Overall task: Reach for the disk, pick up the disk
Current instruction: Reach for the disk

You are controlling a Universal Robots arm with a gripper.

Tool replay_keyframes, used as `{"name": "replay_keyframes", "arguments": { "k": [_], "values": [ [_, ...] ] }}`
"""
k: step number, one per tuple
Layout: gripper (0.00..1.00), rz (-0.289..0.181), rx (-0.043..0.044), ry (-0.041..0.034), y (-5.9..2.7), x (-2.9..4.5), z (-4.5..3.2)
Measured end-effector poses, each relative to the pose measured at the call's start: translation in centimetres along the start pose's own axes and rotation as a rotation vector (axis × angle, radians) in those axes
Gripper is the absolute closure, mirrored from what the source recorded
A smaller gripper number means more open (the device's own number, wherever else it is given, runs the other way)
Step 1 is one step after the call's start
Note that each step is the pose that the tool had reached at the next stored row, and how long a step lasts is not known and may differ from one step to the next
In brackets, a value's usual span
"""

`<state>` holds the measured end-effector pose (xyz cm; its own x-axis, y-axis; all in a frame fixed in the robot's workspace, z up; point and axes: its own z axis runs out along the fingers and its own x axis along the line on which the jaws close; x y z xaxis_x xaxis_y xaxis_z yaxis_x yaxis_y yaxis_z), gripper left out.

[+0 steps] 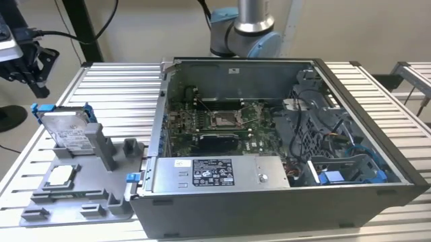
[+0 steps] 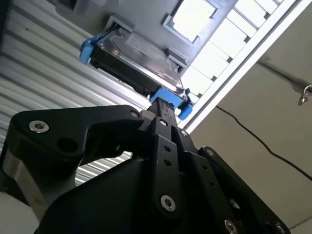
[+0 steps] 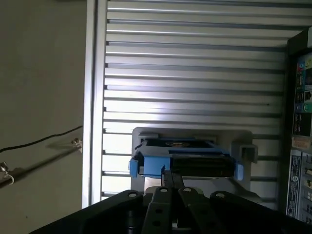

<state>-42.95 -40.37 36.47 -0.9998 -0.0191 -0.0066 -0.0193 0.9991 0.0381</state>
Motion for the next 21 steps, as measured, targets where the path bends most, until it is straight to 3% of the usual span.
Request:
{"name": "replay_keyframes", "arguments": {
  "k": [3, 13, 21],
  "values": [
    [1.00, 0.000, 0.0001, -0.0017, 0.00, 0.40, -0.01],
    [1.00, -0.002, 0.0000, -0.0019, 0.00, 0.42, 0.00],
    [1.00, -0.111, -0.0008, 0.0017, 0.01, 0.45, -0.01]
  ]
}}
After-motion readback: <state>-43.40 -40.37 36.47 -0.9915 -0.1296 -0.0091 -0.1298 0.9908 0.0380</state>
